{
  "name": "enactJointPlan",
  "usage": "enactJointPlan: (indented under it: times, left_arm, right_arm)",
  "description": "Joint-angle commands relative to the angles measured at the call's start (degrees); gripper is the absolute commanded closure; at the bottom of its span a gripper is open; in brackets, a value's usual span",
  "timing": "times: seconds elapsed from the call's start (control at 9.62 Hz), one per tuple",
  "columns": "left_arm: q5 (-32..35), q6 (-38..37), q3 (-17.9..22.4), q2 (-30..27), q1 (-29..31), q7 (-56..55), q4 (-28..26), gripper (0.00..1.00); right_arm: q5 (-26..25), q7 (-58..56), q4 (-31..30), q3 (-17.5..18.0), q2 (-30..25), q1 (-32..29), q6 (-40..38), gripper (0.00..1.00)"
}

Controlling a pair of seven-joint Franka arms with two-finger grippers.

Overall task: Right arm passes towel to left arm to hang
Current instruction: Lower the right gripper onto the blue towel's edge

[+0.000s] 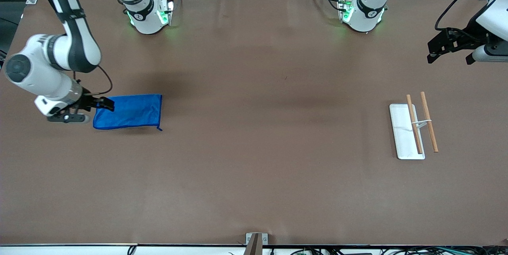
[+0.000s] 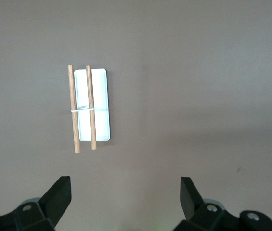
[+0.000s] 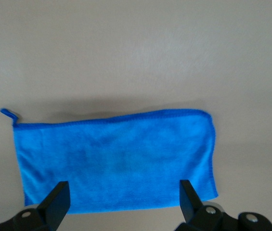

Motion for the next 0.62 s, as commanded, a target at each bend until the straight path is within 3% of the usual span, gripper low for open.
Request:
enactJointPlan:
  times: [0.0,0.52]
  left_arm:
    - [0.3,-0.5,-0.1,1.0,0.0,0.2,-0.3,0.00]
    - [0.3,-0.4,-0.1,1.6,-0.1,0.0,-0.6,0.00]
  right_arm:
    - [-0.8,-2.0,-0.9,0.0,3.2,-1.6,4.5,0.00]
    - [-0.8,-3.9,-5.3,0.1,8.8,-2.2,17.2,0.05]
